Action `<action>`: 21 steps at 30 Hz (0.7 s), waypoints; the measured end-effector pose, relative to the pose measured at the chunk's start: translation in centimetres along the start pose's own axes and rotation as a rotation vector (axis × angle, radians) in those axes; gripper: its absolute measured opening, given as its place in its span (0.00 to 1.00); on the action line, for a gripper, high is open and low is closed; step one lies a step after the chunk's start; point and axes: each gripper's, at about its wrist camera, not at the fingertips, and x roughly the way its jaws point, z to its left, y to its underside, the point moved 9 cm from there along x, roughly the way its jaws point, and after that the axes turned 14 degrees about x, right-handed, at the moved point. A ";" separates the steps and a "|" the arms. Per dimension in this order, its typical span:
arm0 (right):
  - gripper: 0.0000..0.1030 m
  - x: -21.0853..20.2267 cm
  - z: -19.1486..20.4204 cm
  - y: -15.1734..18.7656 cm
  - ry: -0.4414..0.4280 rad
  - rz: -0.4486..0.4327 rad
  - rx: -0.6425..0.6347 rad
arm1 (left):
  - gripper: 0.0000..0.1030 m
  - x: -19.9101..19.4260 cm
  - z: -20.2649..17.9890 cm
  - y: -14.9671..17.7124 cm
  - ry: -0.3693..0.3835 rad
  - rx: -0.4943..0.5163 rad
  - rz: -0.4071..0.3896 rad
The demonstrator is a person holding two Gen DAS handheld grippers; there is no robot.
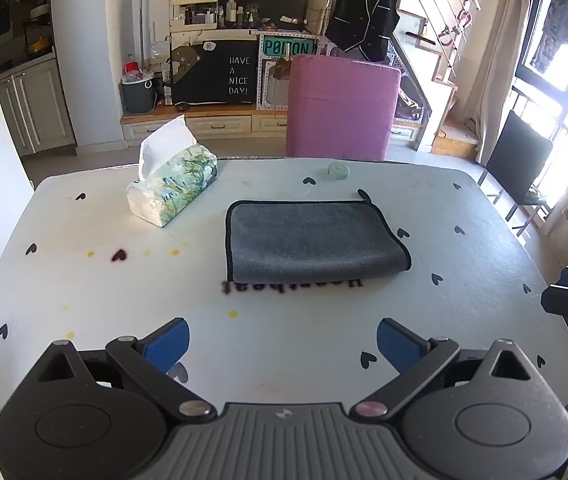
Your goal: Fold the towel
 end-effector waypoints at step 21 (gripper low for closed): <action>1.00 -3.8 0.9 4.3 0.038 -0.013 -0.012 | 0.97 -4.2 -2.3 4.4 0.026 0.028 -0.034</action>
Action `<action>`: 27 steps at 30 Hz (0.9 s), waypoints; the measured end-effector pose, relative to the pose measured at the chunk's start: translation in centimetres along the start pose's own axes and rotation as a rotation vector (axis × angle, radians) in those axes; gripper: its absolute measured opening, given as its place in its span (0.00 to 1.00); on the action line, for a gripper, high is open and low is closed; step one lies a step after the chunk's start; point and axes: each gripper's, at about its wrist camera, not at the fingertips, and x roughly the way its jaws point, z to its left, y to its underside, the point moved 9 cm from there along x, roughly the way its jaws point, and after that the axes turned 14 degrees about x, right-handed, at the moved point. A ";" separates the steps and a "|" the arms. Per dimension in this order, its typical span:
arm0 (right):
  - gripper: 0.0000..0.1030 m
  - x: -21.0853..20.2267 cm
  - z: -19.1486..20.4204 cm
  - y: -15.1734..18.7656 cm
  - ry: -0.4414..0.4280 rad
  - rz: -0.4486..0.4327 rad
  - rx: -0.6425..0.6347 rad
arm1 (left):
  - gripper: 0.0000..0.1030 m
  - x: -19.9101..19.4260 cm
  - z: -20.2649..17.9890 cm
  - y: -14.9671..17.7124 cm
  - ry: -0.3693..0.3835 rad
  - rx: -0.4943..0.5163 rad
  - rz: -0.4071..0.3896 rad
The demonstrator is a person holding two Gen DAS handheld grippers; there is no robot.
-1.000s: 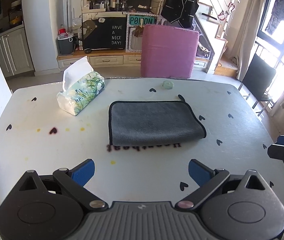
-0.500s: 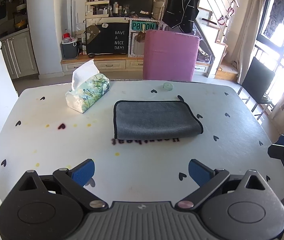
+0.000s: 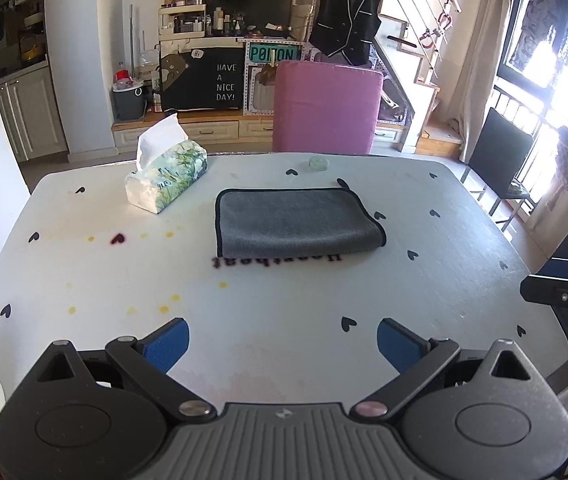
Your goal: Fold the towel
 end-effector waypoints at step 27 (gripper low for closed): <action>1.00 -3.6 0.3 4.4 -0.025 -0.023 0.020 | 0.98 -3.1 -1.5 4.3 -0.013 0.017 -0.039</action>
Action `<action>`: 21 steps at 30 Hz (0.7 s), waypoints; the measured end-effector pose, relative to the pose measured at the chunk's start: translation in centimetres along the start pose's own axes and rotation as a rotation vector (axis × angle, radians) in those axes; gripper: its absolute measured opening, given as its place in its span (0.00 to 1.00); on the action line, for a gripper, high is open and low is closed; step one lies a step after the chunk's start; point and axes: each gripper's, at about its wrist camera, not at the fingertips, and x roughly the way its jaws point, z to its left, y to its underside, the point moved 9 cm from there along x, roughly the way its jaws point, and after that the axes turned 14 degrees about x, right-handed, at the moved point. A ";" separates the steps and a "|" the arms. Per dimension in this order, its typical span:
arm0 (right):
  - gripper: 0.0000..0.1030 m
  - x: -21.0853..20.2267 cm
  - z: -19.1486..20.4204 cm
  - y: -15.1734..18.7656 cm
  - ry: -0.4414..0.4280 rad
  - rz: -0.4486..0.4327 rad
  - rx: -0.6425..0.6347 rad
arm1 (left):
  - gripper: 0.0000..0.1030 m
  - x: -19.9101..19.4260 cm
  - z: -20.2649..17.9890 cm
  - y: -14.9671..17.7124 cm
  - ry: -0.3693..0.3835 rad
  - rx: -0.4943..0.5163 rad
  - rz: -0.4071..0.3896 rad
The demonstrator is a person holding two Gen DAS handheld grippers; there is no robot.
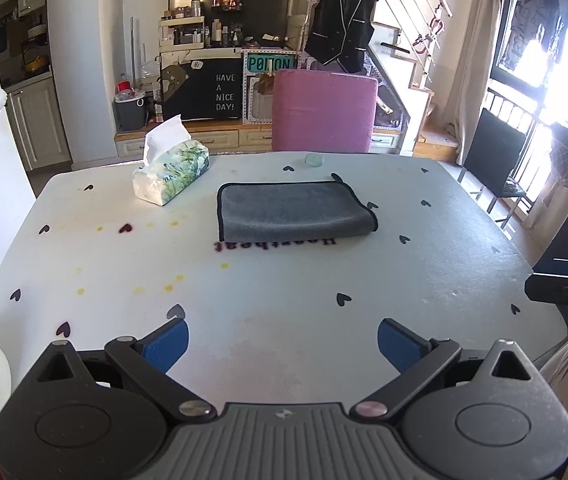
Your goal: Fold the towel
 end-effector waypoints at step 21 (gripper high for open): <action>1.00 -0.9 0.0 0.7 -0.002 -0.010 -0.018 | 1.00 -0.3 -0.1 0.6 0.020 -0.009 -0.019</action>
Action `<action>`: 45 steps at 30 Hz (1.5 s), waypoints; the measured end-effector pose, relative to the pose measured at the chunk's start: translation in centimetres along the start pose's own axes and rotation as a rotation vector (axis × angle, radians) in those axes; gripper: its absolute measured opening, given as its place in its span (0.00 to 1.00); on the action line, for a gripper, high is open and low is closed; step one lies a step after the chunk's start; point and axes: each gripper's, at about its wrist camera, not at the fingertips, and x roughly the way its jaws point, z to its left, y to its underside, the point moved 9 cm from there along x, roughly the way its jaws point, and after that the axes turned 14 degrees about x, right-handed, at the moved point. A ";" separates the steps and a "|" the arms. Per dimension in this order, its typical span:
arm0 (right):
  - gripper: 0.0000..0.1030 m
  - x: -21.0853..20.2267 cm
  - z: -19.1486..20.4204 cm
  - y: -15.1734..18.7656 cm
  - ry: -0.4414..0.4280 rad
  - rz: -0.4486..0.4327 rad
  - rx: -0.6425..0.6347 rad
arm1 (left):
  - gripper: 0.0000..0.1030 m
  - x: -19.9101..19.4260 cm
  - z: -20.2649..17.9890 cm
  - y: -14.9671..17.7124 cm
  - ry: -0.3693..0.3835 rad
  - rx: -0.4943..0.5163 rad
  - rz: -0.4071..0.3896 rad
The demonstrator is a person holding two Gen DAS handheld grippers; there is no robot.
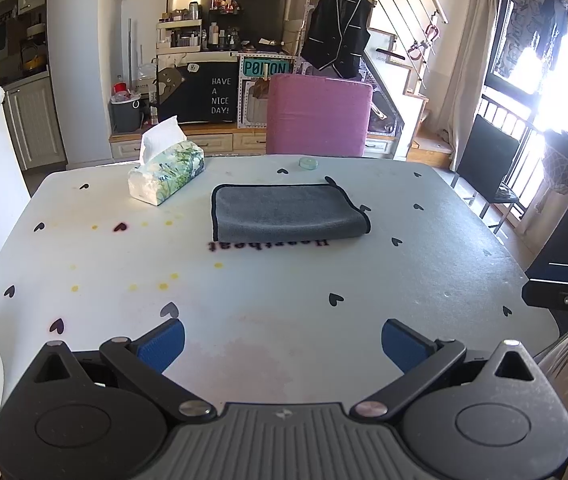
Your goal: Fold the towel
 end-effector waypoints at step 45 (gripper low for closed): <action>1.00 0.2 0.1 0.3 -0.001 0.005 -0.007 | 1.00 0.0 0.0 0.1 0.002 -0.005 0.003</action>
